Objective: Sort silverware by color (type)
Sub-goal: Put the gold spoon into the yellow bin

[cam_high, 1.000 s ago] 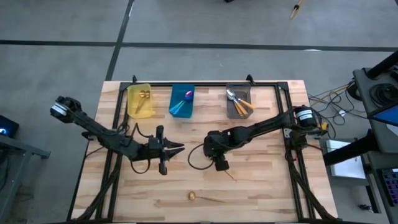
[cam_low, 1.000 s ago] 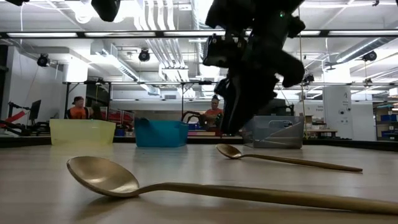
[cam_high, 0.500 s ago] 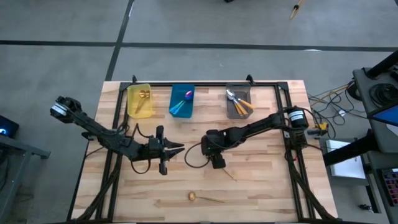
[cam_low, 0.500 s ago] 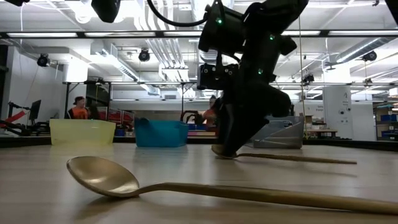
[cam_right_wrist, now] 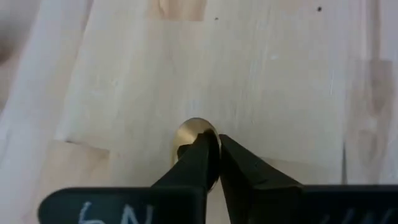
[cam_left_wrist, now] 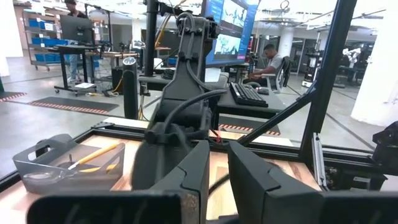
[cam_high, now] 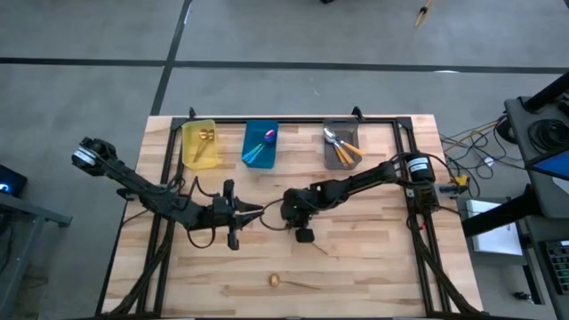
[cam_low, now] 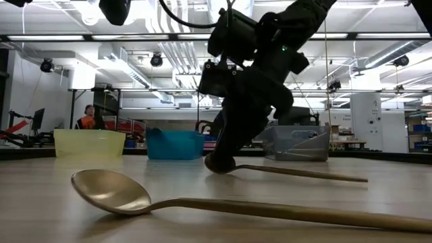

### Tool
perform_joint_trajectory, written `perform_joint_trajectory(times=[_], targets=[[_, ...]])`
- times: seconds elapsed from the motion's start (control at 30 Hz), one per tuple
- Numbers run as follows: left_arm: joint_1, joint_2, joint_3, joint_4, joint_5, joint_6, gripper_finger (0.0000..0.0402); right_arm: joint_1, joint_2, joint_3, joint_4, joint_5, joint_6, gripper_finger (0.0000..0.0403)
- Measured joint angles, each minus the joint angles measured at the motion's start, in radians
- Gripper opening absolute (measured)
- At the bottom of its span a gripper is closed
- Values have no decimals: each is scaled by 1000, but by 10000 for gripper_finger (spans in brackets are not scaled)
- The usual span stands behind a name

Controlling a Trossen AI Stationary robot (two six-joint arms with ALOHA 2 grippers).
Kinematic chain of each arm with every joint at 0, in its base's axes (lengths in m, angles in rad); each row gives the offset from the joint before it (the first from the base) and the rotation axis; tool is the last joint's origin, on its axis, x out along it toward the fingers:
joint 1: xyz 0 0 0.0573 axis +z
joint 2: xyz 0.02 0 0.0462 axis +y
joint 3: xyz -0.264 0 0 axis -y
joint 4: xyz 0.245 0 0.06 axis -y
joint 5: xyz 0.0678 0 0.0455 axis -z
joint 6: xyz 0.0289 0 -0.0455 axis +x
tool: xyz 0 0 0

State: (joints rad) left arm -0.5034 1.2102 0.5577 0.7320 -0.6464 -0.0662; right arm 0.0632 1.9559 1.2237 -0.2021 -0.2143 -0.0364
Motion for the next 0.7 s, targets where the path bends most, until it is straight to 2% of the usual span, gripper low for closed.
perform_joint_trajectory(times=[0.1, 0.27, 0.47, 0.63, 0.7], targets=[[0, 0, -4, -1, -4, -19, 41, -14, -30, -3, 8, -19, 13, 14], [0, 0, -5, -21, -135, -58, 41, -29, -111, -8, 0, 21, -12, 12], [0, 0, -5, -109, -252, -127, 41, -26, -225, -35, 29, 207, -31, 11], [0, 0, -5, -218, -254, -225, 41, -21, -365, -160, 245, 345, -16, 11], [2, 0, -5, -262, -204, -268, 46, -12, -424, -238, 376, 396, -9, 11]])
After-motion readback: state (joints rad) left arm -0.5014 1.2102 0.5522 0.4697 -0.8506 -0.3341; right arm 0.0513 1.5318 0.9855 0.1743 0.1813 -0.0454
